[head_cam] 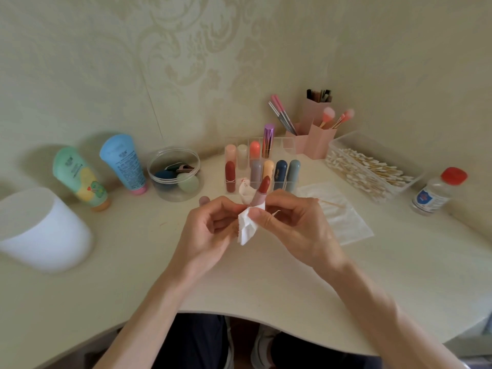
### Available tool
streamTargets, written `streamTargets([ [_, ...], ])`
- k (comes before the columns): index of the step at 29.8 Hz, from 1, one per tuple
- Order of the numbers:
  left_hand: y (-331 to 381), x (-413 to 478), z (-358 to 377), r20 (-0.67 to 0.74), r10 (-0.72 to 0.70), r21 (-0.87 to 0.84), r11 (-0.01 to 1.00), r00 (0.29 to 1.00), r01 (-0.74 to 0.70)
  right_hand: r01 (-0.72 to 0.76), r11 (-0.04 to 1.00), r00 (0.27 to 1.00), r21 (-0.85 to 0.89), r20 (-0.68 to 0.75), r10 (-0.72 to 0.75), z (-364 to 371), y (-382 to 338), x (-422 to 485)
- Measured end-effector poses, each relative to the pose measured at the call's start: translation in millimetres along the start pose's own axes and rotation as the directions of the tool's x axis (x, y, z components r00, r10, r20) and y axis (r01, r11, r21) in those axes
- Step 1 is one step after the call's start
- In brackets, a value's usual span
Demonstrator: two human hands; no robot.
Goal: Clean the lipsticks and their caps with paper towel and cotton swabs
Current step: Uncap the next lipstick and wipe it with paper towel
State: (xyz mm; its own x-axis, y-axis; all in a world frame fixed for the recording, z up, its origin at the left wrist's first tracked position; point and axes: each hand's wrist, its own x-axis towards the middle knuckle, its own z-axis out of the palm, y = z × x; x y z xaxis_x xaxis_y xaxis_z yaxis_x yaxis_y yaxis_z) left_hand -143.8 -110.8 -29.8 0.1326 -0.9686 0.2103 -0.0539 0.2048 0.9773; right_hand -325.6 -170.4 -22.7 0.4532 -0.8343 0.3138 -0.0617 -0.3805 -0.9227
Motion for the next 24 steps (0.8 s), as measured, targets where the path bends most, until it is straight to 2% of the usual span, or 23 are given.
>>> streamTargets([
  [5, -1.2, -1.3, 0.7, -0.034, 0.075, 0.07, 0.995, 0.997, -0.072, 0.061, 0.994, 0.996, -0.09, -0.062, -0.067, 8.5, 1.4, 2.0],
  [7, -0.5, -1.2, 1.2, -0.048, 0.071, 0.072, 0.995, 0.996, -0.068, 0.062, 0.996, 0.995, -0.065, -0.073, -0.067, 10.1, 1.3, 2.5],
  [11, 6.0, -0.9, 2.3, 0.021, -0.109, -0.058, 0.992, 0.994, 0.111, 0.063, 0.997, 0.996, 0.039, -0.071, -0.06, 5.3, 2.1, 1.1],
  [13, 6.1, 0.3, 1.9, 0.055, -0.135, -0.067, 0.988, 0.989, 0.138, 0.065, 0.994, 0.995, 0.087, -0.079, -0.058, 4.3, -0.3, 0.6],
  [18, 4.2, -1.7, 0.4, -0.081, -0.073, 0.061, 0.995, 0.994, 0.078, 0.056, 0.997, 0.992, 0.056, -0.117, -0.05, 8.9, 5.7, 0.4],
  [21, 4.1, -3.3, 1.9, -0.173, -0.045, 0.068, 0.996, 0.984, 0.057, 0.042, 0.997, 0.99, 0.06, -0.137, -0.034, 14.2, 5.3, 1.5],
  [24, 3.9, -2.0, 2.8, -0.133, -0.054, 0.022, 0.998, 0.99, 0.058, 0.033, 0.995, 0.992, 0.096, -0.121, -0.021, 10.4, 3.9, 1.4],
])
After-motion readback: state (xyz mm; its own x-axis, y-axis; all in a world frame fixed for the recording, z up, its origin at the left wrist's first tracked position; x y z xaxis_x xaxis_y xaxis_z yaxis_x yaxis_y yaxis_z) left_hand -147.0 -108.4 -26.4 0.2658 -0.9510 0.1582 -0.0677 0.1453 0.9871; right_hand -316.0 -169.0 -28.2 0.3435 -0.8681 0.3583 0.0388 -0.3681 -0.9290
